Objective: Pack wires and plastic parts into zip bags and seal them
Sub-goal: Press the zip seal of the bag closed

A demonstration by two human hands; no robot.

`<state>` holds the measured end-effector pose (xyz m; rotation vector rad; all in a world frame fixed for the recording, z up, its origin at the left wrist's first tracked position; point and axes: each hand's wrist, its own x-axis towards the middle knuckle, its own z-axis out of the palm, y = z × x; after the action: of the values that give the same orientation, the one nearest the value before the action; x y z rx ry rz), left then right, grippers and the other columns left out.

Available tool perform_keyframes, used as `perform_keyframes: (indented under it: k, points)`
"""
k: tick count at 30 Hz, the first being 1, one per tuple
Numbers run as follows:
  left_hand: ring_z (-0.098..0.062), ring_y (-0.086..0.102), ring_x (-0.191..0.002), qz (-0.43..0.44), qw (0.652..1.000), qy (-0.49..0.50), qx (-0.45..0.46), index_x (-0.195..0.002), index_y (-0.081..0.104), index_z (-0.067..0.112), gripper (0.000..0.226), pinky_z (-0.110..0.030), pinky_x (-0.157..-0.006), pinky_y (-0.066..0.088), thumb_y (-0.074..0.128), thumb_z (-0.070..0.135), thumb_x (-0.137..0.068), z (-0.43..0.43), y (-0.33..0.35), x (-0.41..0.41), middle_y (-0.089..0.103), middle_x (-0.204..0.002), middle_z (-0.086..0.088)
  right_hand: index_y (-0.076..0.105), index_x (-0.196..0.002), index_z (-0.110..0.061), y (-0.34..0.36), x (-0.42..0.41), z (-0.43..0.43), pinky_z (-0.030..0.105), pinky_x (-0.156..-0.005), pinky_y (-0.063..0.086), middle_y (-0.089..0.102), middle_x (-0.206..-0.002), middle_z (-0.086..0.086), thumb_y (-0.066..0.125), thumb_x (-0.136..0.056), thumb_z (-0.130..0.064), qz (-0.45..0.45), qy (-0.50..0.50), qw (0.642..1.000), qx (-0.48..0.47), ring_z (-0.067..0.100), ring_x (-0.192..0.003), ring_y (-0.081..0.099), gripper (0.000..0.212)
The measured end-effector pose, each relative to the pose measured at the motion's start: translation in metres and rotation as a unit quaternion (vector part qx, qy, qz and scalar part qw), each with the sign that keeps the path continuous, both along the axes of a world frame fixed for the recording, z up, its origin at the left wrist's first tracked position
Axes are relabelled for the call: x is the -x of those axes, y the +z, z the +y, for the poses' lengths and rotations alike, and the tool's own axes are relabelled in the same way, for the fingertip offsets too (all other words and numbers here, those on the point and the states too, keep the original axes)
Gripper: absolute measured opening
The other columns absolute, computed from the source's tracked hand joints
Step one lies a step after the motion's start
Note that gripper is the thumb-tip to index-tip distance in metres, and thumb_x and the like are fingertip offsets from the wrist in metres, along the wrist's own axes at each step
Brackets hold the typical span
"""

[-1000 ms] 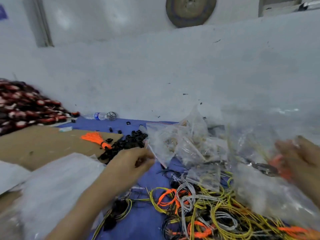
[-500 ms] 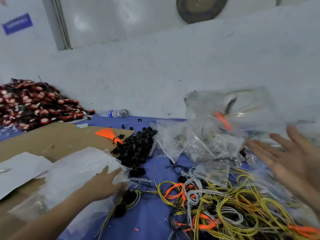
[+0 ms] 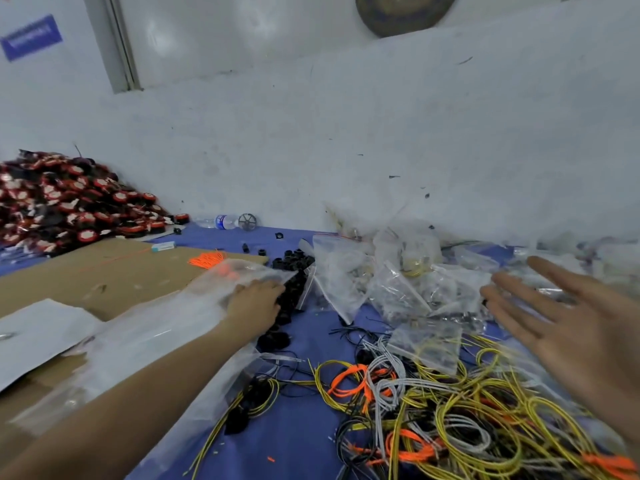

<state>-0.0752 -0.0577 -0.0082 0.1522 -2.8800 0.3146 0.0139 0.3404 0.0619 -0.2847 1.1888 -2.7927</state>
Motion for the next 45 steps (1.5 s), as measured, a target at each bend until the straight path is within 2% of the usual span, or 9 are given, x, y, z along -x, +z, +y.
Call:
perform_keyframes:
  k: [4, 9, 18, 23, 27, 32, 37, 43, 45]
  points:
    - [-0.024, 0.045, -0.128, -0.074, 0.997, 0.007, 0.026, -0.145, 0.034, 0.032, 0.057, -0.039, -0.086, 0.049, 0.037, 0.003, -0.096, -0.008, -0.025, 0.018, 0.037, -0.146, 0.002, 0.058, -0.121, -0.027, 0.005, -0.010, -0.010, 0.049, -0.076, 0.056, 0.071, -0.108, 0.013, 0.064, -0.073, -0.023, 0.008, 0.008, 0.999, -0.046, 0.034, -0.096, 0.068, 0.048]
    - [-0.027, 0.061, -0.106, 0.003, 0.995, -0.004, 0.098, -0.149, 0.023, 0.035, 0.067, -0.034, -0.065, 0.044, 0.036, -0.003, -0.095, -0.009, -0.027, 0.031, 0.048, -0.124, -0.006, 0.060, -0.119, -0.021, 0.004, -0.009, -0.021, 0.041, -0.068, 0.059, 0.072, -0.106, 0.009, 0.063, -0.070, -0.026, -0.009, 0.021, 0.997, -0.077, 0.030, -0.092, 0.070, 0.049]
    - [-0.029, 0.056, -0.075, 0.225, 0.944, -0.052, -0.236, -0.098, 0.071, 0.001, 0.024, -0.033, -0.065, 0.039, 0.048, 0.005, -0.094, 0.013, 0.083, 0.015, 0.069, -0.099, -0.018, 0.068, -0.103, -0.006, 0.005, -0.018, -0.042, 0.032, -0.070, 0.059, 0.071, -0.102, 0.016, 0.062, -0.069, -0.023, 0.004, 0.048, 0.989, -0.139, 0.029, -0.092, 0.070, 0.039]
    - [0.006, 0.057, -0.062, 0.376, 0.818, -0.187, -0.393, -0.081, 0.071, 0.033, 0.011, -0.007, -0.062, 0.041, 0.066, 0.023, -0.083, 0.110, 0.128, -0.056, 0.067, -0.072, 0.020, 0.074, -0.086, -0.007, 0.005, -0.029, -0.058, 0.030, -0.062, 0.058, 0.071, -0.094, 0.022, 0.070, -0.063, -0.028, 0.035, 0.008, 0.987, -0.159, 0.032, -0.082, 0.071, 0.031]
    - [0.000, 0.058, -0.065, 0.284, 0.803, -0.268, -0.451, -0.089, 0.072, 0.034, 0.015, -0.019, -0.060, 0.048, 0.059, 0.032, -0.081, 0.202, 0.099, -0.106, 0.067, -0.082, 0.018, 0.069, -0.103, -0.026, 0.009, -0.030, -0.063, 0.029, -0.060, 0.057, 0.073, -0.096, 0.007, 0.076, -0.053, -0.043, 0.079, -0.051, 0.982, -0.161, 0.030, -0.080, 0.072, 0.053]
    - [-0.006, 0.060, -0.080, 0.157, 0.782, -0.304, -0.521, -0.110, 0.071, 0.028, 0.032, -0.026, -0.074, 0.053, 0.055, 0.006, -0.092, 0.238, 0.082, -0.110, 0.066, -0.099, 0.007, 0.074, -0.089, -0.024, 0.009, -0.023, -0.039, 0.023, -0.054, 0.054, 0.070, -0.078, 0.014, 0.070, -0.076, -0.012, 0.114, -0.148, 0.950, -0.251, 0.023, -0.066, 0.071, 0.018]
    - [0.001, 0.067, -0.083, 0.190, 0.680, -0.308, -0.638, -0.092, 0.072, 0.035, 0.038, -0.011, -0.071, 0.050, 0.056, 0.000, -0.091, 0.227, 0.085, -0.110, 0.072, -0.094, 0.019, 0.061, -0.063, -0.007, 0.008, -0.012, -0.004, 0.019, -0.057, 0.053, 0.066, -0.072, 0.012, 0.044, -0.083, 0.017, 0.110, -0.175, 0.962, -0.180, 0.017, -0.060, 0.063, 0.036]
    - [-0.017, 0.063, -0.113, 0.062, 0.287, -0.314, -0.903, -0.089, 0.076, 0.025, 0.020, -0.046, -0.085, 0.054, 0.074, 0.017, -0.070, 0.209, 0.086, -0.100, 0.072, -0.100, 0.006, 0.050, -0.062, -0.009, 0.011, -0.009, 0.006, 0.022, -0.041, 0.031, 0.053, -0.065, 0.008, 0.056, -0.076, -0.015, 0.023, -0.104, 0.981, -0.162, 0.013, -0.051, 0.044, 0.016]
    - [-0.019, 0.058, -0.120, 0.087, 0.316, -0.331, -0.885, -0.089, 0.074, 0.034, 0.014, -0.058, -0.102, 0.039, 0.072, 0.027, -0.076, 0.198, 0.079, -0.096, 0.071, -0.096, 0.014, 0.058, -0.065, -0.010, 0.008, -0.007, 0.002, 0.024, -0.043, 0.034, 0.056, -0.064, 0.007, 0.066, -0.067, -0.045, 0.005, -0.098, 0.965, -0.243, 0.014, -0.051, 0.048, 0.036]
